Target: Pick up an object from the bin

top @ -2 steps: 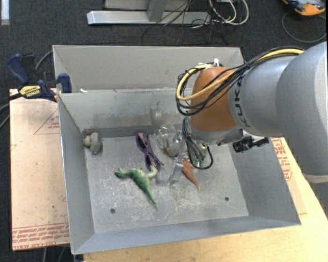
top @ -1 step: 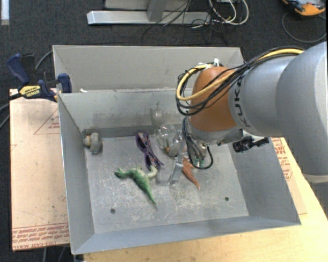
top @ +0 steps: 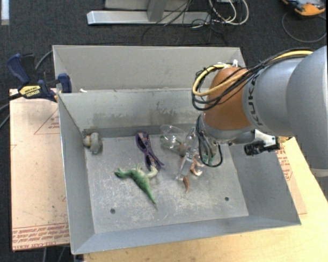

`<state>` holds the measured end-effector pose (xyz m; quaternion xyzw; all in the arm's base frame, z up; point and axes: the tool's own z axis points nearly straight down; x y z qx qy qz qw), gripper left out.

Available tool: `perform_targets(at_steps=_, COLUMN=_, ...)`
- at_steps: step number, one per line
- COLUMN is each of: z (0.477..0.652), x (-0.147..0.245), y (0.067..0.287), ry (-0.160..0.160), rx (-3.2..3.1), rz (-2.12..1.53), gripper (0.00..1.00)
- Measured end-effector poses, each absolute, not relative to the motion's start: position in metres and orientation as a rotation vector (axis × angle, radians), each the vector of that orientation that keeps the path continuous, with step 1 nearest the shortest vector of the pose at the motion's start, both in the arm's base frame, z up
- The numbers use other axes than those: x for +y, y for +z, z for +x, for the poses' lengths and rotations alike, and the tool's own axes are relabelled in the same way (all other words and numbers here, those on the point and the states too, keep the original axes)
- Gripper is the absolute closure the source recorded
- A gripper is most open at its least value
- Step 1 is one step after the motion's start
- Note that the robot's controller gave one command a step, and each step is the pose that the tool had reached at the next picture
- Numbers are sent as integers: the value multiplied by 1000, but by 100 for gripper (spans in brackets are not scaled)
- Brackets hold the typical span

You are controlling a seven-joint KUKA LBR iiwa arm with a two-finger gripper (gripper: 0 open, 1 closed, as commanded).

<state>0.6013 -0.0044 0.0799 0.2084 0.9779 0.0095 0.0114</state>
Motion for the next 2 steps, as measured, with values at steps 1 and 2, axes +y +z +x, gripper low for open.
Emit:
perform_targets(at_steps=1, z=613, x=-48, y=89, ry=10, rx=3112, rz=382, gripper=100)
perform_targets(at_steps=2, z=613, x=-48, y=89, ry=10, rx=3111, rz=383, gripper=100)
